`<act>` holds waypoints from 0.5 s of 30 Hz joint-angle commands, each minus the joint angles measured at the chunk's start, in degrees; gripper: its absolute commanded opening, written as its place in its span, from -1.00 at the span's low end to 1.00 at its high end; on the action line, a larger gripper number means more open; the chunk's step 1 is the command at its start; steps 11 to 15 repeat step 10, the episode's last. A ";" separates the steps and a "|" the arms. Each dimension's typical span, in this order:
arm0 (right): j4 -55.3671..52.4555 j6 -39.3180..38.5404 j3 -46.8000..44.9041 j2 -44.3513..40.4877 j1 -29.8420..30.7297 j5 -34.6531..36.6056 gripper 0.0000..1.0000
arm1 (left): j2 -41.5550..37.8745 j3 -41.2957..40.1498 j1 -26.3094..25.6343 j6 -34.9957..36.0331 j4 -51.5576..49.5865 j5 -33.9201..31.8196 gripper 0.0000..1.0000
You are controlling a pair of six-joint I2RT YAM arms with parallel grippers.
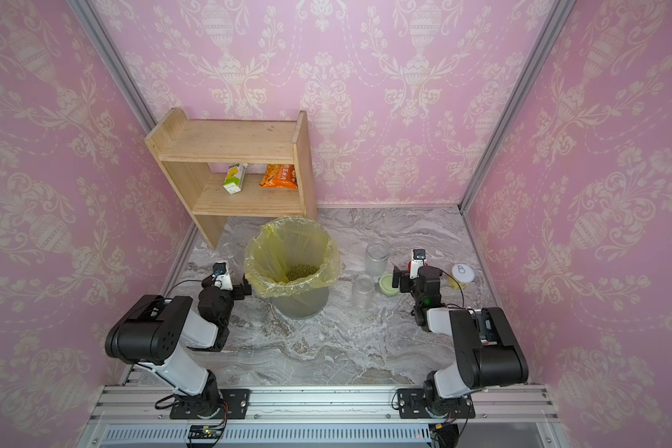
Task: Empty moldy mung beans from jars
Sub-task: Reset both arms
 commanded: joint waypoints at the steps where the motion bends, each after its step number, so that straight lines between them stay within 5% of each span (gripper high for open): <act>1: 1.50 -0.53 0.29 0.29 -0.29 -0.72 1.00 | 0.73 -0.63 -0.26 2.60 1.61 3.67 0.98; 15: 1.35 -0.51 0.35 0.40 -0.37 -0.98 1.00 | 0.88 0.06 -1.38 3.49 0.92 1.32 0.98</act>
